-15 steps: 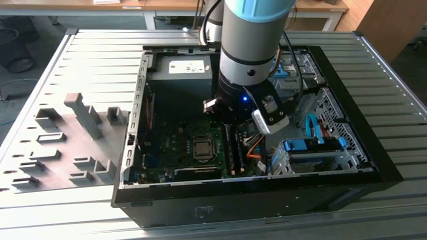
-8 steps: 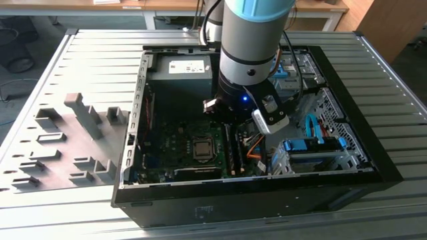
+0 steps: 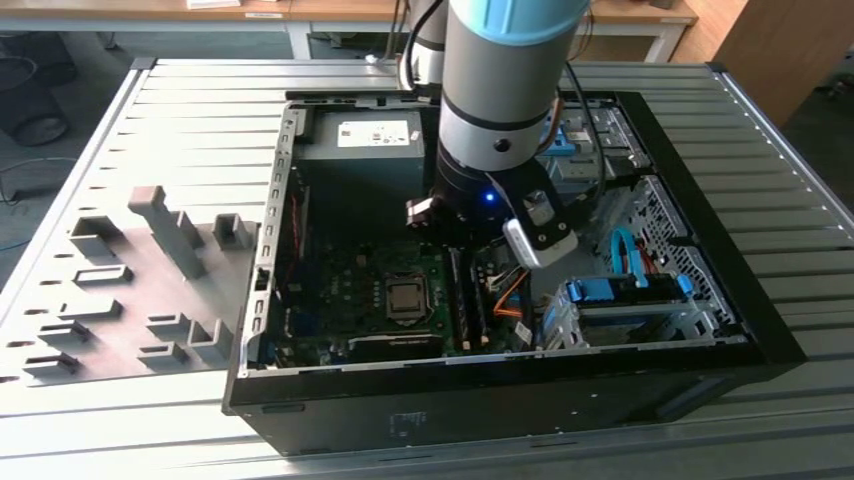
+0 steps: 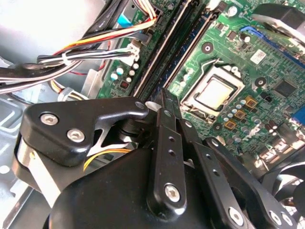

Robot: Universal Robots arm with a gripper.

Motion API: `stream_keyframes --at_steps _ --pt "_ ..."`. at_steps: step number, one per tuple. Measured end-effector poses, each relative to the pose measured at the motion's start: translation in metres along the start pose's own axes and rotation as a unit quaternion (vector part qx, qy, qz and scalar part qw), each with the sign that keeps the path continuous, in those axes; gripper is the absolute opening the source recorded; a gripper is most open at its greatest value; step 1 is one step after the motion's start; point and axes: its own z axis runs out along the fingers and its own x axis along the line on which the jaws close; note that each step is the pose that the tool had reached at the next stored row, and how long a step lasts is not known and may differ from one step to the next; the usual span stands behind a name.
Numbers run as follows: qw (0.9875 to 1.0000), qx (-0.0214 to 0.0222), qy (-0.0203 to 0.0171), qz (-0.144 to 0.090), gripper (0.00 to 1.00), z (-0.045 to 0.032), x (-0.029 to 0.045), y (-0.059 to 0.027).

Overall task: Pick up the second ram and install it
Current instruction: 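Press down the second ram until it locks into place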

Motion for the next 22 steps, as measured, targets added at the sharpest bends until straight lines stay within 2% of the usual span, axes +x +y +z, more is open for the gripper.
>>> stream_keyframes --at_steps 4,15,18,21,22 --pt "1.0 -0.0001 0.0 0.0 0.11 0.0056 0.0003 0.0071" --pt "1.0 -0.0007 0.0 0.0 0.11 0.0266 0.0025 0.0385" --pt "1.0 0.0038 -0.0001 0.0 0.11 0.0301 0.0046 0.0453" --pt "0.9998 0.0178 -0.0005 -0.001 0.11 0.0315 0.0057 0.0469" --pt "0.9998 0.0202 -0.0006 -0.001 0.11 0.0321 0.006 0.0472"
